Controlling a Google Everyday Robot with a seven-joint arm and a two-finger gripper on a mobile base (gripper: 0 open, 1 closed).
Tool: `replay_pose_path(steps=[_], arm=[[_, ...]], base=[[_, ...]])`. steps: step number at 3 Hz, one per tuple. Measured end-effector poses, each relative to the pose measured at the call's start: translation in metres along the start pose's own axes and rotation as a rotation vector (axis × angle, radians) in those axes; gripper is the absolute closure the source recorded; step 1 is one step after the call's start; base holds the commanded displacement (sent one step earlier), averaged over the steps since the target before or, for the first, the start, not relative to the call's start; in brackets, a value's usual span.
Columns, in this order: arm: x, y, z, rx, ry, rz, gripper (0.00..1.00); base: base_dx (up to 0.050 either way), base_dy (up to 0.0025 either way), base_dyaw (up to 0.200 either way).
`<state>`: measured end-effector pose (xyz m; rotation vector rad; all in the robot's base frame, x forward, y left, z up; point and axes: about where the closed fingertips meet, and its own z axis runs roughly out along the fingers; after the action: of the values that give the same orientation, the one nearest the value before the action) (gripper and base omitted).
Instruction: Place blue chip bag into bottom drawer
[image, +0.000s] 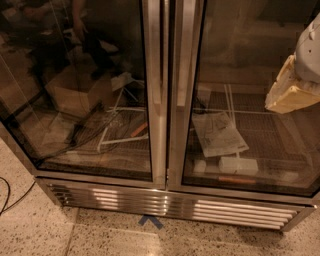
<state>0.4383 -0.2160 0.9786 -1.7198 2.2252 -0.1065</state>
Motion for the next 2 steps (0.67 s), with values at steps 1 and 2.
replay_pose_path(steps=[1, 2], arm=[[0.0000, 0.0000, 0.0000, 0.000, 0.000, 0.000, 0.77], [0.0000, 0.0000, 0.0000, 0.000, 0.000, 0.000, 0.54]], base=[[0.000, 0.00000, 0.000], [0.000, 0.00000, 0.000]])
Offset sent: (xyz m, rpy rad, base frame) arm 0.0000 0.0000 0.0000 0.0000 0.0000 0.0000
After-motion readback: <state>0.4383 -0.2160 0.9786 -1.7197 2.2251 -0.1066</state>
